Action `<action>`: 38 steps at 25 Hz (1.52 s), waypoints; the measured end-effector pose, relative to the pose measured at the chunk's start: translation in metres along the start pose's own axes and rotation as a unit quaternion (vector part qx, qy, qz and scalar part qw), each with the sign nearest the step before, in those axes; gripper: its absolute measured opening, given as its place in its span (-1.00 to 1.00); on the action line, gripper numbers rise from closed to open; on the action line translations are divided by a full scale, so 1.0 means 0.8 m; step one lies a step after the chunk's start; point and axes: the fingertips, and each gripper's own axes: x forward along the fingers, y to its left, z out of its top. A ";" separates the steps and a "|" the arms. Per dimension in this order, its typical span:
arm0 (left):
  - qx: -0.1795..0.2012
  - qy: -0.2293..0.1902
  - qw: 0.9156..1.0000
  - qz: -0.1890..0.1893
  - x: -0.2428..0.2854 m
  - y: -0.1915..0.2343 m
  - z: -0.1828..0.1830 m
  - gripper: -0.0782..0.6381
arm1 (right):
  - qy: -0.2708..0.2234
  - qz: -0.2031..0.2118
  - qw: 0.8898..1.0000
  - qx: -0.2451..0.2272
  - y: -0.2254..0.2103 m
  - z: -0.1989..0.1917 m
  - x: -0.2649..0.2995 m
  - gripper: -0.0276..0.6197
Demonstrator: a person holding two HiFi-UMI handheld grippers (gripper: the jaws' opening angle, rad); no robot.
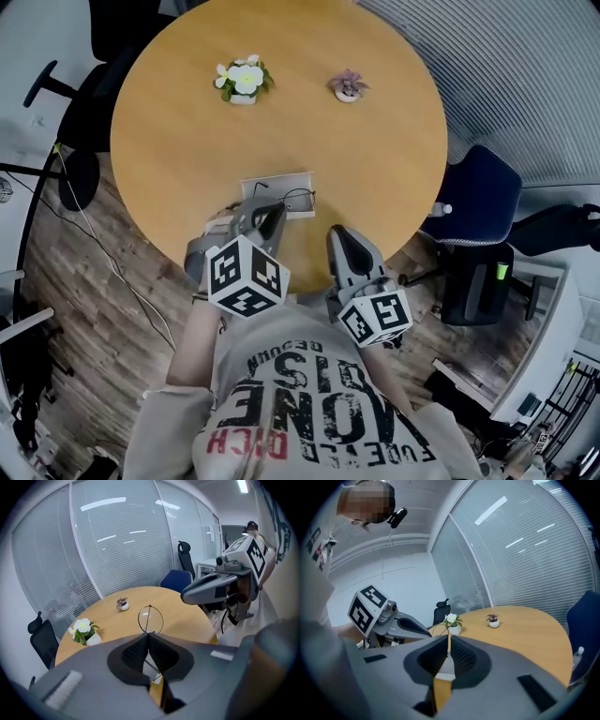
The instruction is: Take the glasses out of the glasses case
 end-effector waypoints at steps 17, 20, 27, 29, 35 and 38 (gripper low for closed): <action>-0.074 -0.137 0.972 0.177 -0.102 0.005 0.094 -0.73 | -0.041 0.055 0.997 -0.029 -0.001 0.076 -0.064 -0.83; -0.082 -0.161 0.961 0.208 -0.122 -0.003 0.107 -0.73 | -0.048 0.064 0.996 -0.032 0.003 0.084 -0.083 -0.83; -0.106 -0.196 0.943 0.248 -0.154 -0.031 0.117 -0.73 | -0.056 0.082 0.990 -0.096 0.019 0.086 -0.123 -0.83; -0.113 -0.208 0.936 0.260 -0.164 -0.039 0.119 -0.73 | -0.057 0.085 0.988 -0.115 0.024 0.084 -0.135 -0.83; -0.133 -0.250 0.908 0.308 -0.208 -0.051 0.130 -0.73 | -0.062 0.104 0.984 -0.129 0.032 0.084 -0.160 -0.83; -0.168 -0.274 0.888 0.330 -0.233 -0.056 0.127 -0.73 | -0.067 0.105 0.982 -0.144 0.038 0.089 -0.167 -0.83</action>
